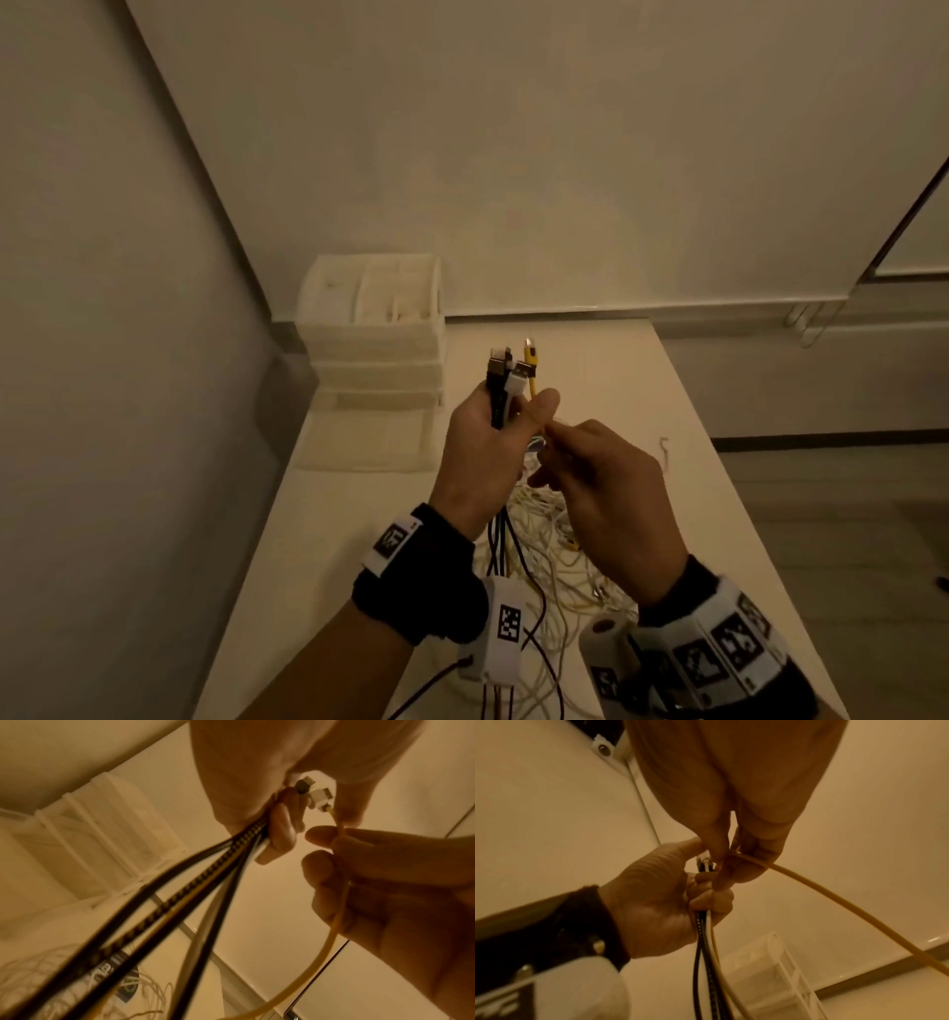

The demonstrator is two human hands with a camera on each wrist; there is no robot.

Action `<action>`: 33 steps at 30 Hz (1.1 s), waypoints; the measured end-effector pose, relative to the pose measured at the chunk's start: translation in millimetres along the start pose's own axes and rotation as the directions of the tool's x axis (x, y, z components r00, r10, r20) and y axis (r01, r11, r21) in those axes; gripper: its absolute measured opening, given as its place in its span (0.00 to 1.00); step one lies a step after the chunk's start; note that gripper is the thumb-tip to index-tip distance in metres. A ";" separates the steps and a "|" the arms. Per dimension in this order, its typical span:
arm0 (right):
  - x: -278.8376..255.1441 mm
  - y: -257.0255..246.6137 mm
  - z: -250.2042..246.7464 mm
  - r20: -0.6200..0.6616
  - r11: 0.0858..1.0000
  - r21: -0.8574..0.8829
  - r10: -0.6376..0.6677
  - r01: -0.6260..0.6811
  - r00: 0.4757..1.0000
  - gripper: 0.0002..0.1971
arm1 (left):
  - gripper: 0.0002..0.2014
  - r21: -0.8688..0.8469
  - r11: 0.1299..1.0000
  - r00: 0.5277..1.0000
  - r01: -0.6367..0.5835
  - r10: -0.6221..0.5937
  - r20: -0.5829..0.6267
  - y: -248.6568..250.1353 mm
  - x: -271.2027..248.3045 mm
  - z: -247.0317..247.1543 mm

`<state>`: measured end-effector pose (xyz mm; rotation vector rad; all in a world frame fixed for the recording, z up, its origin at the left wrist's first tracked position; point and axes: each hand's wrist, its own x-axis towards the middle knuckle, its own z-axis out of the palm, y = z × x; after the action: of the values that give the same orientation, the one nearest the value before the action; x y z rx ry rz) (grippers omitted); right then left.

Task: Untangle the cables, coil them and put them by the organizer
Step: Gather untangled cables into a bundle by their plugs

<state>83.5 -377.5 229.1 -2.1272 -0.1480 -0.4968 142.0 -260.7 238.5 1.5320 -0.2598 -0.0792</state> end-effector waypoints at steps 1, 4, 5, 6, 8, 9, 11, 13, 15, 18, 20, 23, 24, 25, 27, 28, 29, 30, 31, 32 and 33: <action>-2.8 0.0 3.9 -0.007 0.999 -0.036 -0.019 0.019 1.000 0.17 | 0.12 0.051 0.999 1.000 0.008 -0.007 -0.014 -3.8 -0.7 0.1; -12.2 -1.6 18.1 -0.054 0.999 -0.039 -0.024 0.022 0.998 0.15 | 0.12 0.121 0.992 1.000 0.024 -0.023 -0.014 -14.7 -2.3 -5.6; -15.5 -1.4 22.7 -0.070 1.000 -0.024 -0.016 0.015 0.997 0.14 | 0.13 0.120 0.993 1.000 0.012 -0.011 -0.015 -15.5 -2.6 -8.8; -19.4 -0.2 27.3 -0.076 1.000 -0.017 -0.007 0.006 0.997 0.12 | 0.14 0.107 0.994 1.000 -0.006 0.008 -0.019 -14.2 -2.7 -11.9; -27.5 7.4 36.7 -0.056 1.000 -0.020 0.003 -0.004 0.998 0.04 | 0.17 0.045 0.998 0.998 -0.047 0.048 -0.030 -5.1 -1.7 -17.6; -32.1 15.2 42.0 -0.033 1.000 -0.009 0.017 -0.017 0.999 0.04 | 0.18 0.020 0.997 0.997 -0.071 0.072 -0.038 1.8 -0.4 -20.7; -40.7 40.4 52.5 0.046 0.999 0.014 0.040 -0.041 0.998 0.12 | 0.18 -0.046 0.990 0.990 -0.130 0.127 -0.068 16.6 2.7 -27.3; -47.0 74.1 61.1 0.135 0.996 -0.010 0.088 -0.088 0.987 0.15 | 0.17 -0.190 0.969 0.986 -0.159 0.148 -0.072 31.1 5.2 -35.4; -49.6 110.8 64.2 0.190 0.984 -0.050 0.177 -0.171 0.966 0.15 | 0.17 -0.280 0.946 0.986 -0.163 0.150 -0.069 40.9 7.2 -44.1; -38.7 146.0 58.2 0.198 0.962 -0.124 0.264 -0.243 0.944 0.20 | 0.18 -0.294 0.936 0.981 -0.195 0.185 -0.062 44.3 5.2 -55.1; -18.3 151.7 47.0 0.140 0.956 -0.132 0.281 -0.263 0.950 0.18 | 0.18 -0.281 0.951 0.991 -0.131 0.136 -0.002 36.8 -1.9 -58.3; 25.2 137.8 19.6 -0.016 0.966 -0.041 0.254 -0.255 0.967 0.17 | 0.13 -0.066 0.996 0.990 -0.055 0.063 0.127 19.2 -19.3 -48.6; 39.4 127.0 10.2 -0.030 0.974 -0.024 0.223 -0.224 0.974 0.16 | 0.10 0.030 0.997 0.989 -0.072 0.068 0.134 16.9 -23.4 -44.1; 51.8 114.0 1.2 -0.021 0.982 -0.020 0.187 -0.187 0.982 0.15 | 0.08 0.101 0.989 0.989 -0.105 0.093 0.117 16.5 -24.5 -40.3; 67.2 83.2 -13.9 0.038 0.994 -0.049 0.101 -0.099 0.994 0.13 | 0.03 0.164 0.972 0.985 -0.170 0.164 0.050 18.6 -18.7 -34.2; 70.5 67.1 -18.5 0.074 0.997 -0.068 0.048 -0.043 0.996 0.11 | 0.02 0.181 0.965 0.982 -0.190 0.189 0.023 20.9 -14.3 -32.0; 70.9 52.0 -21.7 0.105 0.997 -0.072 -0.004 0.012 0.994 0.11 | 0.06 0.206 0.956 0.977 -0.208 0.211 0.005 22.6 -10.5 -30.1; 69.4 39.4 -23.3 0.126 0.996 -0.066 -0.056 0.064 0.990 0.10 | 0.09 0.236 0.945 0.973 -0.225 0.231 0.003 23.3 -6.9 -28.4; 66.8 27.0 -24.7 0.137 0.991 -0.060 -0.110 0.120 0.984 0.11 | 0.11 0.263 0.935 0.970 -0.237 0.243 0.007 23.2 -4.1 -26.3; 64.1 16.7 -26.3 0.140 0.984 -0.055 -0.161 0.170 0.977 0.12 | 0.12 0.279 0.928 0.968 -0.247 0.252 0.020 22.9 -1.4 -23.6; 62.3 8.9 -29.0 0.139 0.976 -0.053 -0.201 0.210 0.970 0.12 | 0.12 0.289 0.921 0.965 -0.260 0.261 0.035 21.8 1.1 -20.9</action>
<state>134.3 -411.3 261.9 -2.2237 -0.4370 -0.4855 145.1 -239.6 259.9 1.7761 -0.4880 0.1815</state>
